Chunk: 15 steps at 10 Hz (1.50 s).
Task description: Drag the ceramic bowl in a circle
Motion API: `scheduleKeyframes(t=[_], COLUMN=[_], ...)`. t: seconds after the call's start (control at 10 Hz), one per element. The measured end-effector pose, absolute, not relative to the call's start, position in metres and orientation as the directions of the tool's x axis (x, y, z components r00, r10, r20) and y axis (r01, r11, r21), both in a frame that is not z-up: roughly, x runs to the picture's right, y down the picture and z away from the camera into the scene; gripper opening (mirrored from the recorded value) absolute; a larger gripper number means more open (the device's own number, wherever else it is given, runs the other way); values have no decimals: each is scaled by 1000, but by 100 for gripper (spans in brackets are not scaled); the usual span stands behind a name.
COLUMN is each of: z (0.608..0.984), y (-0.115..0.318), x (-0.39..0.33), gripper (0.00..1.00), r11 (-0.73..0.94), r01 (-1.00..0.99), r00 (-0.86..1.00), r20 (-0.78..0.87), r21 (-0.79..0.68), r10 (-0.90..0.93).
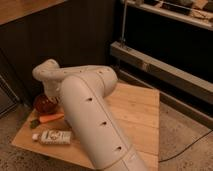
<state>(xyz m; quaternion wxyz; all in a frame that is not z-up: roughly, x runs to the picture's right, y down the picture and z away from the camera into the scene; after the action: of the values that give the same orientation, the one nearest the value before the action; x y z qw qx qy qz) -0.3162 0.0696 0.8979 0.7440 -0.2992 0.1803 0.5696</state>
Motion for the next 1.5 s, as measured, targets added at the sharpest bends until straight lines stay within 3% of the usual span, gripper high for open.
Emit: scheduleKeyframes(t=[0.3, 0.9, 1.5], z=[900, 891, 923], y=[59, -14, -32], x=[-320, -334, -310], gripper=[0, 0, 0], r11=[191, 275, 264], r01=[-954, -944, -955], r00=[295, 331, 292], r20=[-608, -565, -585], r21=[-232, -184, -135], r10=[737, 756, 757])
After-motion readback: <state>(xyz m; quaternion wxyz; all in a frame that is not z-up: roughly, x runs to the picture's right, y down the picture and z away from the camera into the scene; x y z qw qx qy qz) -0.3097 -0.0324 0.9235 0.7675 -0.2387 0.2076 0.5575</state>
